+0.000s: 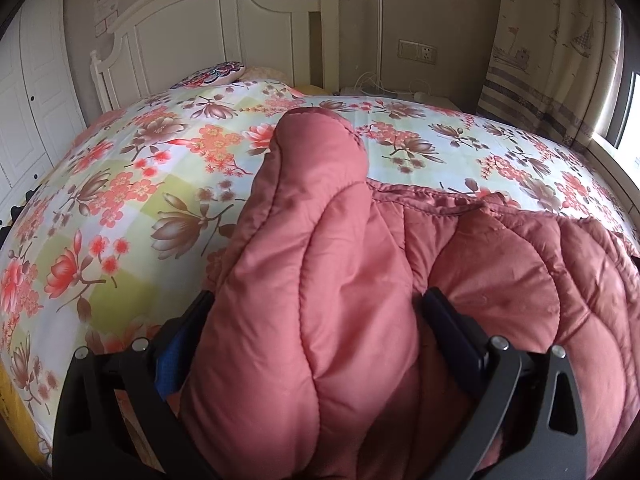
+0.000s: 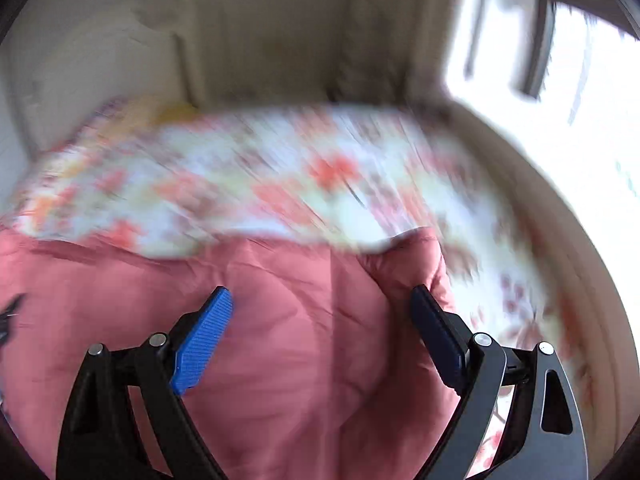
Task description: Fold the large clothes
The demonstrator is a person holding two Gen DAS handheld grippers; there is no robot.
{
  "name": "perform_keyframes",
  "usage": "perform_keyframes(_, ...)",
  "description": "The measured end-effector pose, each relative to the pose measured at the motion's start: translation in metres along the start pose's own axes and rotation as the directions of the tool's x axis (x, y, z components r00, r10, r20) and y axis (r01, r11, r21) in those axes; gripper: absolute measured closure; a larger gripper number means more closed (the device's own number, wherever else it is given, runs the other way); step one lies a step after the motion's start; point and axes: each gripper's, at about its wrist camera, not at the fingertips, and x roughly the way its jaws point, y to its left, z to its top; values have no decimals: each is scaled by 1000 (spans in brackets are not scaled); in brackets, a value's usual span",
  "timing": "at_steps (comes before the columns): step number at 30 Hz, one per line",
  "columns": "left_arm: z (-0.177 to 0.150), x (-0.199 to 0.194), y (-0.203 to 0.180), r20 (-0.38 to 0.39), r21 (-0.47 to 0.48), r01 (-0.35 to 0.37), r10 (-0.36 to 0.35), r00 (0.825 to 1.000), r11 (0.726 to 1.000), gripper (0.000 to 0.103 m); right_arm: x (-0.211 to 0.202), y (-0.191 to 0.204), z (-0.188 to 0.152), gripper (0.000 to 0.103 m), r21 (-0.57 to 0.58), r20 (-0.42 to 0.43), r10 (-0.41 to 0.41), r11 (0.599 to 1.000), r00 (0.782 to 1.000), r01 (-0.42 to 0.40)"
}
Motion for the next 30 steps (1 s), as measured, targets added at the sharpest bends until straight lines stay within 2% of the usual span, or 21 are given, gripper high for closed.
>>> perform_keyframes(1, 0, 0, -1, 1, 2, -3, 3, 1000, 1000, 2, 3, -10, -2, 16, 45, 3, 59, 997, 998, -59)
perform_keyframes(2, 0, 0, 0, 1, 2, -4, 4, 1000, 1000, 2, 1, -16, -2, 16, 70, 12, 82, 994, 997, -82)
perform_keyframes(8, 0, 0, 0, 1, 0, -3, 3, 1000, 1000, 2, 0, -12, 1, 16, 62, 26, 62, 996, 998, -64)
perform_keyframes(10, 3, 3, -1, -24, 4, -4, 5, 1000, 1000, 2, 1, -12, 2, 16, 67, 28, 67, 995, 997, -68)
perform_keyframes(11, 7, -1, -4, -30, 9, -30, 31, 999, 999, 3, -1, -14, -1, 16, 67, 28, 64, 996, 998, -66)
perform_keyframes(12, 10, -12, -10, 2, 16, -63, 63, 998, 998, 8, -1, -12, -3, 16, 63, 28, 56, 996, 998, -58)
perform_keyframes(13, 14, -32, -20, 78, 19, -61, 60, 995, 998, 8, -1, -10, -2, 16, 54, 29, 44, 998, 999, -45)
perform_keyframes(15, 18, -64, -42, 184, 41, 21, -28, 983, 999, 2, -2, -11, -5, 16, 50, 35, 36, 998, 999, -38)
perform_keyframes(16, 21, -78, -65, 219, 91, 62, -81, 972, 994, 2, -2, -10, -5, 16, 50, 38, 34, 998, 999, -36)
perform_keyframes(17, 23, -83, -82, 220, 139, 82, -112, 969, 987, 2, -2, -11, -6, 16, 51, 39, 33, 998, 999, -35)
perform_keyframes(18, 24, -83, -103, 197, 203, 103, -144, 970, 974, 2, -2, -11, -6, 16, 50, 38, 35, 998, 999, -37)
perform_keyframes(19, 23, -76, -133, 139, 303, 126, -174, 975, 944, 2, -3, -11, -6, 16, 51, 38, 37, 998, 999, -39)
perform_keyframes(20, 20, -68, -151, 102, 359, 125, -171, 980, 925, 2, -2, -11, -6, 16, 51, 38, 38, 998, 999, -39)
perform_keyframes(22, 5, -30, -187, 0, 449, 81, -91, 996, 890, 2, -3, -12, -6, 16, 55, 39, 43, 997, 998, -45)
perform_keyframes(23, -3, -14, -195, -40, 454, 79, -69, 997, 887, 2, -3, -12, -6, 16, 58, 41, 46, 997, 998, -48)
perform_keyframes(24, -7, -7, -195, -36, 427, 98, -91, 995, 899, 2, -4, -13, -6, 16, 61, 44, 53, 997, 998, -56)
perform_keyframes(25, -7, -6, -191, -32, 408, 106, -102, 994, 907, 2, -4, -15, -7, 16, 69, 48, 60, 996, 997, -63)
perform_keyframes(28, 2, -8, -179, -102, 370, 153, -124, 987, 916, 2, -4, -18, -7, 16, 84, 48, 74, 993, 996, -78)
perform_keyframes(30, 17, -26, -161, -42, 343, 143, -137, 990, 928, 2, -4, -16, -7, 16, 78, 46, 65, 995, 997, -69)
